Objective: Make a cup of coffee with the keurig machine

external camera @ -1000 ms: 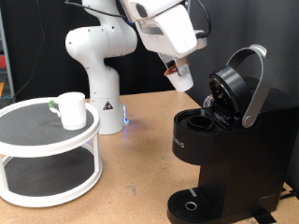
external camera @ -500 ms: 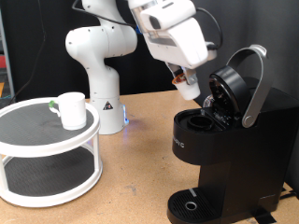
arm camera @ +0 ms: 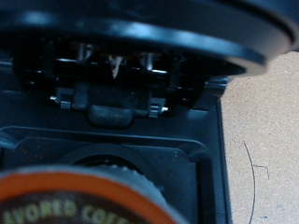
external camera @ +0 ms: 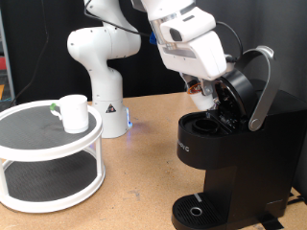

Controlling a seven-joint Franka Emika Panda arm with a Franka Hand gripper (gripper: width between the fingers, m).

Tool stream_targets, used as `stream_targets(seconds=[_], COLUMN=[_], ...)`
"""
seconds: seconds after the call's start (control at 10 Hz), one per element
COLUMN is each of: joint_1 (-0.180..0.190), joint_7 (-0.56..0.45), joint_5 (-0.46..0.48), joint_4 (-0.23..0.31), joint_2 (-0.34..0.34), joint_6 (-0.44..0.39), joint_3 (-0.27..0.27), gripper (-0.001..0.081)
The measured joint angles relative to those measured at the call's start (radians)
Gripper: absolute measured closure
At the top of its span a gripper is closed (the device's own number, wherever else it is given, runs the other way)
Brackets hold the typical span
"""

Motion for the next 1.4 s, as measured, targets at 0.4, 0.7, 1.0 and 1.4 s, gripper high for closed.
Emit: stream_targets(seconds=[0.4, 0.7, 1.0, 1.4], joint_1=[0.0, 0.0, 0.0, 0.0], joint_7=[0.025, 0.028, 0.032, 0.073], joint_5=[-0.027, -0.036, -0.043, -0.056], joint_4=[-0.045, -0.067, -0.075, -0.067], joint_2=[0.015, 0.034, 0.054, 0.09], joint_6=[0.075, 0.117, 0.139, 0.172], joint_3=[0.038, 0.055, 0.058, 0.068], gripper=[0.0368, 0.0368, 0.0369, 0.0369])
